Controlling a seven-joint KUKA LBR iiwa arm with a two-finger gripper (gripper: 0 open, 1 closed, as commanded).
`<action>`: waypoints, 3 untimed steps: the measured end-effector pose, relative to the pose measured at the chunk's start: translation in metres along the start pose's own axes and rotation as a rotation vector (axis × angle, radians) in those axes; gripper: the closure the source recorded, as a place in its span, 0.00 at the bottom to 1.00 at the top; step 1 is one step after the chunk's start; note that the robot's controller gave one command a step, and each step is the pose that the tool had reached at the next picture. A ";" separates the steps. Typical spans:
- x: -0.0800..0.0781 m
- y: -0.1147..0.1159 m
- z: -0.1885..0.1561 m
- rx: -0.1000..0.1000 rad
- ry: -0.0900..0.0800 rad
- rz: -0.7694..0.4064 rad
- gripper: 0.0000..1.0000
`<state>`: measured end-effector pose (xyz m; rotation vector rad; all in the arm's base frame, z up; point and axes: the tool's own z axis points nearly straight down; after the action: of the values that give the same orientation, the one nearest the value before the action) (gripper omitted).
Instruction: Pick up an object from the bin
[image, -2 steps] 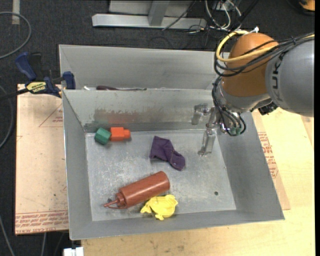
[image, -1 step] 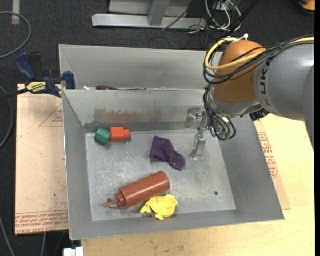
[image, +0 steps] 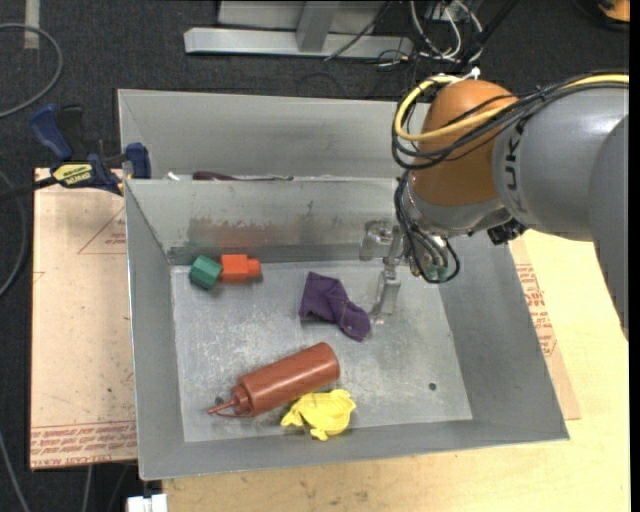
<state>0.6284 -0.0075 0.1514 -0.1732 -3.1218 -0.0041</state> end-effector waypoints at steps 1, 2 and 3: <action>0.000 0.018 -0.029 -0.002 -0.034 -0.023 0.00; 0.023 0.022 0.032 -0.001 -0.016 -0.084 0.00; 0.057 0.033 0.082 -0.006 -0.037 0.116 1.00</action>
Offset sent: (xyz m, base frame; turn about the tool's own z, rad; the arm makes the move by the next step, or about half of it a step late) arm -0.0402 0.0276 -0.0718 -0.1294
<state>0.5739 0.0321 0.0708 -0.3584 -3.1432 -0.0084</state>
